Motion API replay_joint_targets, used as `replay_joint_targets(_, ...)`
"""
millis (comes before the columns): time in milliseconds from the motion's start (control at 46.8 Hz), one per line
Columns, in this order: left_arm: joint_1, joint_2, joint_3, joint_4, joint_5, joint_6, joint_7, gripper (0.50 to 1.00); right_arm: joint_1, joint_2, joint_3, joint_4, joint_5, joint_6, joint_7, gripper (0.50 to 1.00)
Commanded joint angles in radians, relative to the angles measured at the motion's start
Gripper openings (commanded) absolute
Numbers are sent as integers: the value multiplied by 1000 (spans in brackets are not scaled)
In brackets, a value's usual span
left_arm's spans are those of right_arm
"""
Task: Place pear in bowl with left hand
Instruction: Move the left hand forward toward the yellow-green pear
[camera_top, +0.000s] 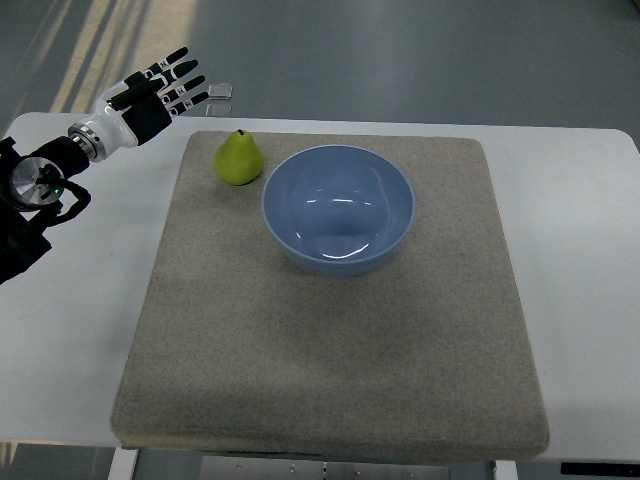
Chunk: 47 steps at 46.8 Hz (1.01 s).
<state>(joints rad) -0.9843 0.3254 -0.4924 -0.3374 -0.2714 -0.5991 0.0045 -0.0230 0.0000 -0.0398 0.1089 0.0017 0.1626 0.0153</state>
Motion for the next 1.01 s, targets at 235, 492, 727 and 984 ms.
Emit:
replay_joint_targets(235,9,9,-18,-2,-2,-12,-27,994,0,0,0,0,0,0,0,926)
replay_joint_targets(492,15,15,0,3,15,-12,-38,996,0,0,0,0,0,0,0,926)
replay_joint_targets(727,-45,66,32,-2,315,-12,-106,994,0,0,0,0,0,0,0,926)
replay_joint_targets(984,-89,101,34,-69,816,-12,-251,994,0,0,0,0,0,0,0,926)
